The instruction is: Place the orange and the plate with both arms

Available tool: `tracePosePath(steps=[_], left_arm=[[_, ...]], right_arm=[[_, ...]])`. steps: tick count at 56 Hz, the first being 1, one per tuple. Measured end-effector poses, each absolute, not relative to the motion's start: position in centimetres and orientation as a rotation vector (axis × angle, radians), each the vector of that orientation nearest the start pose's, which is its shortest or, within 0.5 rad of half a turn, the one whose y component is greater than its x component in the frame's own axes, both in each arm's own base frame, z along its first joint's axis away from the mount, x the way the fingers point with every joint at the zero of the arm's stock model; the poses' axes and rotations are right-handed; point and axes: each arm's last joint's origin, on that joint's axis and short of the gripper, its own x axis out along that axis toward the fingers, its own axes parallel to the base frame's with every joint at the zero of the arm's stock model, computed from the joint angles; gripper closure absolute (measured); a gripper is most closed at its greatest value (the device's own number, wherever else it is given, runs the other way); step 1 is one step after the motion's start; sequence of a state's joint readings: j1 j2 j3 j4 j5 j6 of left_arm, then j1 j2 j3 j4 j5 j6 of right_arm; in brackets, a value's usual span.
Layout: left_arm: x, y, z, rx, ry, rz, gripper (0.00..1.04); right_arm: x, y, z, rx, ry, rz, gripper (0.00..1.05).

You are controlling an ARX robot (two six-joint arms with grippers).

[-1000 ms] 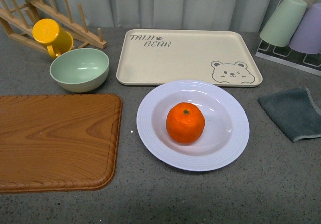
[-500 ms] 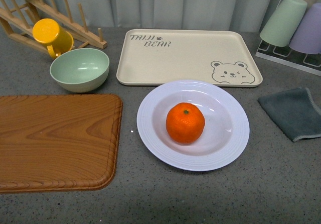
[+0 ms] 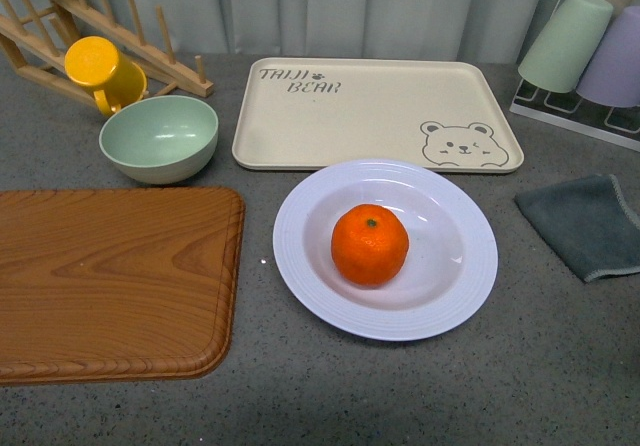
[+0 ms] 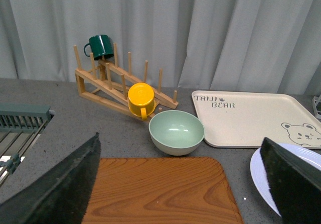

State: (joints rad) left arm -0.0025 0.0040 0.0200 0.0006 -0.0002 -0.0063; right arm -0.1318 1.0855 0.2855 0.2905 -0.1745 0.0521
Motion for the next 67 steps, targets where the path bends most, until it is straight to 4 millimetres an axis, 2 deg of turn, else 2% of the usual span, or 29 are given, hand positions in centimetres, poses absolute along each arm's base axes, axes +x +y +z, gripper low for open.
tracePosePath(steps=[13,23,28,41,58,67], left_arm=[[9.7,0.0,17.0,-0.005,-0.017,-0.002,0.06],[9.7,0.0,17.0,-0.005,-0.017,-0.002,0.06],[9.7,0.0,17.0,-0.005,-0.017,-0.002,0.06],[9.7,0.0,17.0,-0.005,-0.017,-0.002,0.06],[9.7,0.0,17.0,-0.005,-0.017,-0.002,0.06],[9.7,0.0,17.0,-0.005,-0.017,-0.002,0.06]], right_arm=[[25.5,-2.8,10.6,0.471,0.819,0.174,0.09],[28.3,-2.0,6.6,0.767,0.965,0.314,0.09],[29.1,-1.2,5.2,0.845,1.018,0.333,0.09],[31.8,0.9,2.4,0.948,1.051,0.324,0.09],[33.6,3.6,0.8,0.989,1.062,0.365,0.09],[33.8,4.2,0.2,1.002,1.103,0.355,0.35]])
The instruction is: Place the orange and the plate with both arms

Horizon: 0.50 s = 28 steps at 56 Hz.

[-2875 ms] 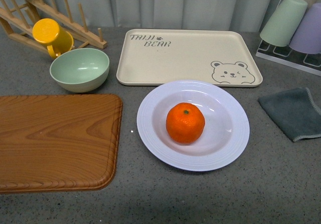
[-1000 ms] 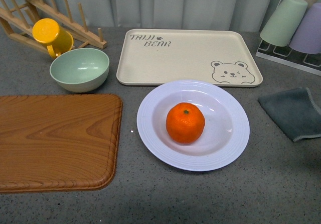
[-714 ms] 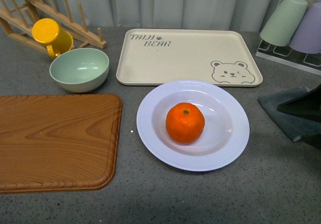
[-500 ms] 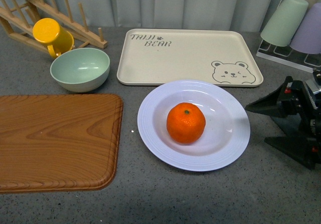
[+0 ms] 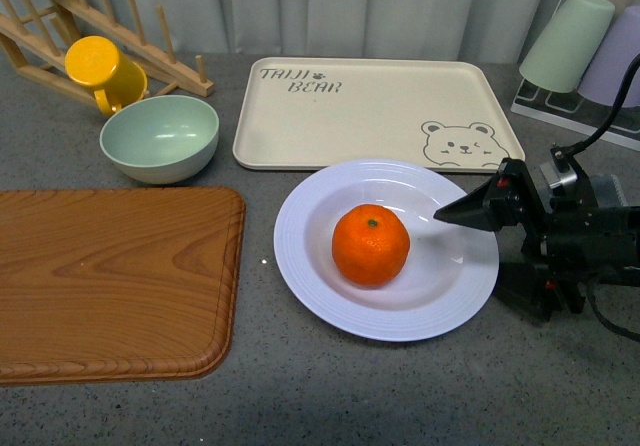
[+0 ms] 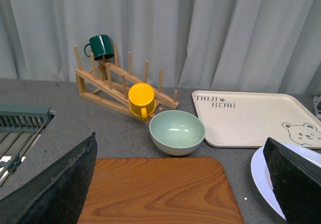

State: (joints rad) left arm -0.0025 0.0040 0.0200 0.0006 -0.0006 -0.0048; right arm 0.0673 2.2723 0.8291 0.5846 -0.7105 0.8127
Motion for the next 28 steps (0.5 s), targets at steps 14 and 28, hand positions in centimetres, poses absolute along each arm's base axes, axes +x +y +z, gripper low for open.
tracePosePath(steps=[14,28], left_arm=[[9.67,-0.02,17.01,-0.005,-0.017,-0.002,0.06],[9.67,-0.02,17.01,-0.005,-0.017,-0.002,0.06]], right_arm=[[33.69,3.88,-0.25,1.012,1.125,0.325,0.74],[33.80,3.72,0.07,1.015,1.130,0.377,1.02]])
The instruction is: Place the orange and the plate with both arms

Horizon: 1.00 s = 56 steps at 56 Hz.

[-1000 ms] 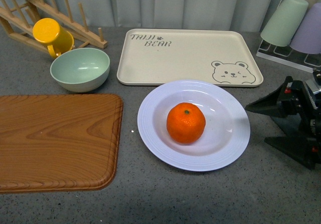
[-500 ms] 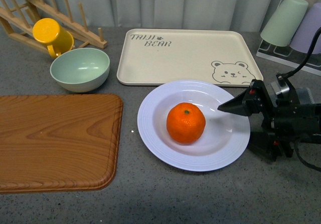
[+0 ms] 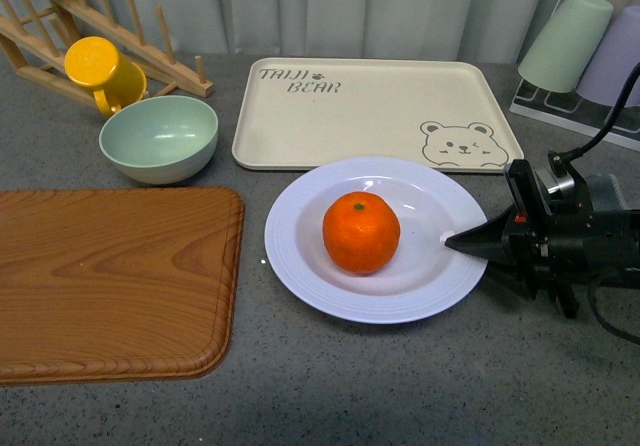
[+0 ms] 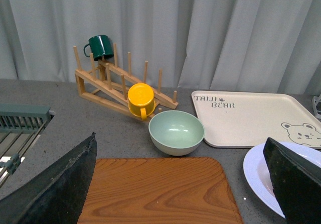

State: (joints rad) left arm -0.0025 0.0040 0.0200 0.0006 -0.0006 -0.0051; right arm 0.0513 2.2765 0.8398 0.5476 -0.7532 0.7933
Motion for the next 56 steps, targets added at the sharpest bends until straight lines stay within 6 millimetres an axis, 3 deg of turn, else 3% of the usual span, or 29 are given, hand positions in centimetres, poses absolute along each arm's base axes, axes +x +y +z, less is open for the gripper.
tracePosePath(steps=[13,23,40,56], left_arm=[[9.7,0.0,17.0,-0.005,-0.017,-0.002,0.06],[9.7,0.0,17.0,-0.005,-0.017,-0.002,0.06],[9.7,0.0,17.0,-0.005,-0.017,-0.002,0.06],[9.7,0.0,17.0,-0.005,-0.017,-0.002,0.06]], right_arm=[[33.4,4.0,0.7,1.027,1.078,0.416,1.02],[33.4,4.0,2.3,1.090,0.986,0.476,1.02],[36.5,5.7,4.8,1.219,0.727,0.408,1.03],[39.1,8.5,3.6,1.318,0.644,0.363,1.03]])
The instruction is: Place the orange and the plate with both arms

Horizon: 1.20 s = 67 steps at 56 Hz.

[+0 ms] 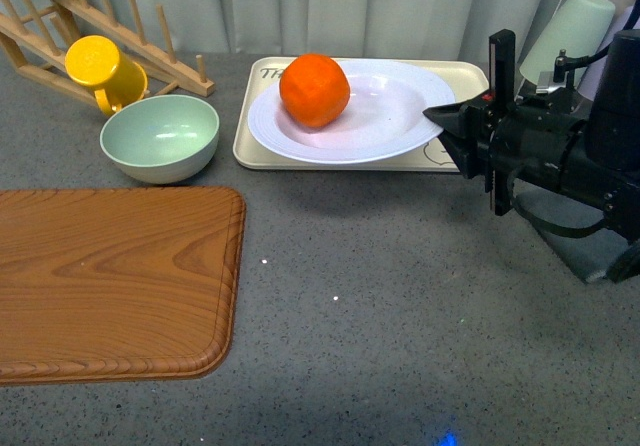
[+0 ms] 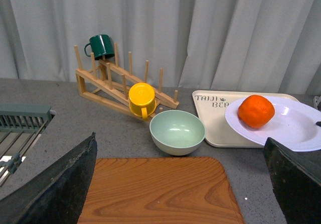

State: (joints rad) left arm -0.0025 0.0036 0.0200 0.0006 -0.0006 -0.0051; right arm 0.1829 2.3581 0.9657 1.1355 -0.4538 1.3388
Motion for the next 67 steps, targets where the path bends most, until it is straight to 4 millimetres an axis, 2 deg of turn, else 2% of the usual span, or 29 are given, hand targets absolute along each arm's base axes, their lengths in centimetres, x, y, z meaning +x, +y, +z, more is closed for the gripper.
tracePosePath(steps=[23,33,41,50,53,60,67], left_arm=[[9.7,0.0,17.0,-0.005,-0.017,-0.002,0.06],[9.7,0.0,17.0,-0.005,-0.017,-0.002,0.06],[9.7,0.0,17.0,-0.005,-0.017,-0.002,0.06],[9.7,0.0,17.0,-0.005,-0.017,-0.002,0.06],[9.7,0.0,17.0,-0.005,-0.017,-0.002,0.06],[9.7,0.0,17.0,-0.005,-0.017,-0.002,0.06],[9.7,0.0,17.0,-0.005,-0.017,-0.002,0.06]], right_arm=[[42.4,11.0,1.1,1.359,0.563,0.202,1.03],[43.9,11.6,0.3,1.375,0.589,0.152,1.03],[45.4,12.1,0.5,1.371,0.610,0.122,1.03],[45.8,12.3,0.5,1.341,0.640,0.100,1.03],[45.7,12.3,0.4,1.332,0.647,0.097,0.95],[44.5,11.4,0.2,1.293,0.671,0.073,0.67],[43.8,10.2,1.7,1.254,0.642,0.069,0.47]])
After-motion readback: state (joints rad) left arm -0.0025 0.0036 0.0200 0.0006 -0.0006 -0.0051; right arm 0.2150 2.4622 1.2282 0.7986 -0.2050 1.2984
